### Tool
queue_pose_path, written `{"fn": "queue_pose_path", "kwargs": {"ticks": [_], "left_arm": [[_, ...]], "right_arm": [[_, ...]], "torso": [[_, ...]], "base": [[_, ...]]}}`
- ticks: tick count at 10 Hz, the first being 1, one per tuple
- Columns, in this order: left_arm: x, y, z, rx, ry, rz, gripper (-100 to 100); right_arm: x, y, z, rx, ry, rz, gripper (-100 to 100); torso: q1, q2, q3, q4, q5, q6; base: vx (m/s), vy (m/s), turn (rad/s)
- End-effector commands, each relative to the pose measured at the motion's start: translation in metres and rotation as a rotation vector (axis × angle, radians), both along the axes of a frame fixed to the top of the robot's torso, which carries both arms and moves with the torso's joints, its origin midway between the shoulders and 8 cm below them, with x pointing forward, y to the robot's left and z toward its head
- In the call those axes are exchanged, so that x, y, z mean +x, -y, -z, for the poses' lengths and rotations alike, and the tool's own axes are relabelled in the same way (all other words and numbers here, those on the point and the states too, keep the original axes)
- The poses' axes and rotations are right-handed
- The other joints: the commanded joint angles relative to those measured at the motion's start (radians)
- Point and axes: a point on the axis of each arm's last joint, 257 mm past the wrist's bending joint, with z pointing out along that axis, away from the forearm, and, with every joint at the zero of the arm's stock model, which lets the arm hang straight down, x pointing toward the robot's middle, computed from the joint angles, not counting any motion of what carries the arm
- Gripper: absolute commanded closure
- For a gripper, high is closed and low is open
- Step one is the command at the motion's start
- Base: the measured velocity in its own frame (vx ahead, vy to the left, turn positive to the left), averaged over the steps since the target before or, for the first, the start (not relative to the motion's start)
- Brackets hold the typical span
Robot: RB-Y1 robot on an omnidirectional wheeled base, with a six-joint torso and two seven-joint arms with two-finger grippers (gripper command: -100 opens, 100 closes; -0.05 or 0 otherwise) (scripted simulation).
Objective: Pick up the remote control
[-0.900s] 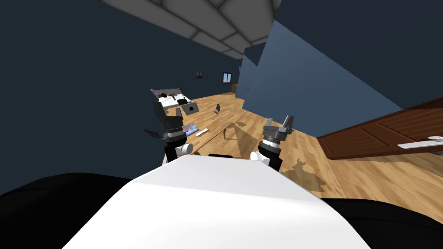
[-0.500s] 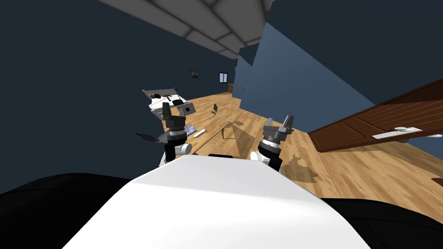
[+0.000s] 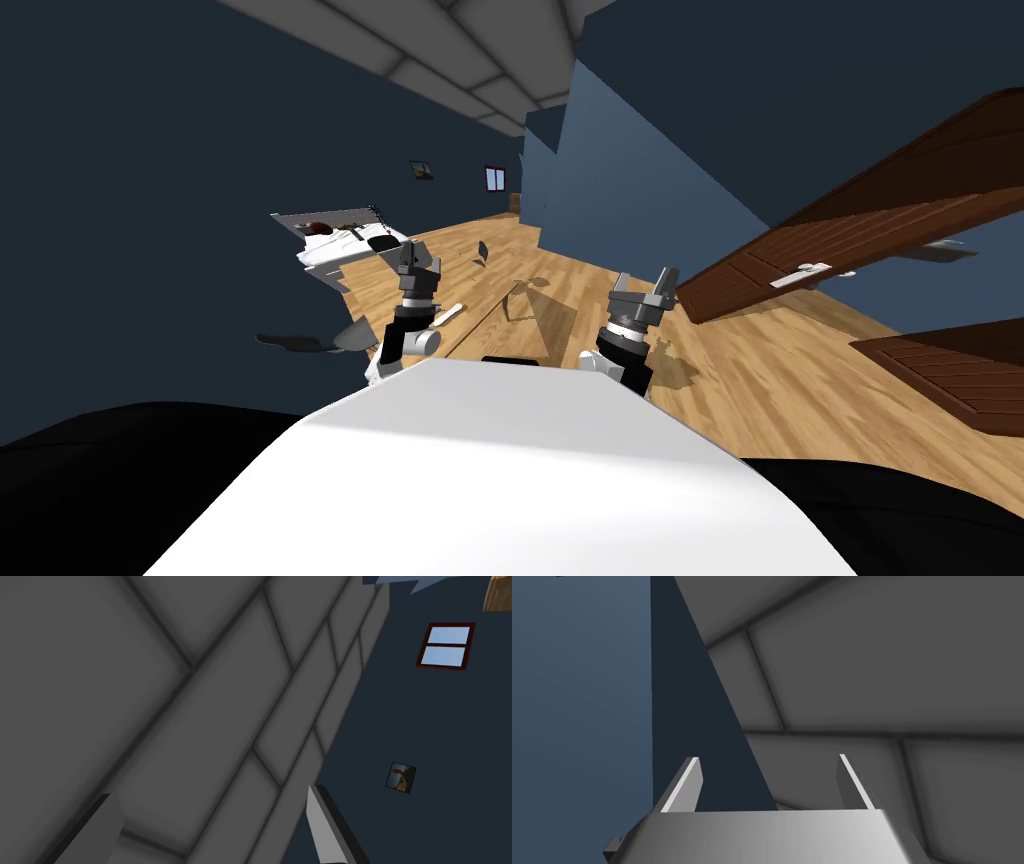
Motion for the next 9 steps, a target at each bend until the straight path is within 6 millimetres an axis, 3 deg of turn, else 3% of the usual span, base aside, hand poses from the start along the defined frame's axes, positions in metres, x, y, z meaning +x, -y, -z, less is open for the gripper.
{"fn": "queue_pose_path", "kwargs": {"ticks": [1, 2, 4, 9], "left_arm": [[0.017, -0.002, 0.022, -0.027, -0.082, 0.047, -100], [0.019, -0.002, 0.024, -0.027, -0.094, 0.046, -100], [0.037, -0.008, 0.053, -0.070, -0.199, 0.097, -100], [0.056, -0.017, 0.097, -0.126, -0.356, 0.135, -100]], "right_arm": [[0.000, 0.000, 0.000, 0.000, 0.000, 0.000, 0], [0.000, 0.000, 0.000, 0.000, 0.000, 0.000, 0], [0.000, 0.000, 0.000, 0.000, 0.000, 0.000, 0], [0.000, 0.000, 0.000, 0.000, 0.000, 0.000, 0]], "torso": [[0.000, 0.000, 0.000, 0.000, 0.000, 0.000], [0.000, 0.000, 0.000, 0.000, 0.000, 0.000], [0.000, 0.000, 0.000, 0.000, 0.000, 0.000], [0.000, 0.000, 0.000, 0.000, 0.000, 0.000]], "base": [[0.026, -0.015, -0.299], [0.018, -0.003, -0.104], [0.026, -0.005, -0.284], [0.023, -0.002, -0.161]]}}
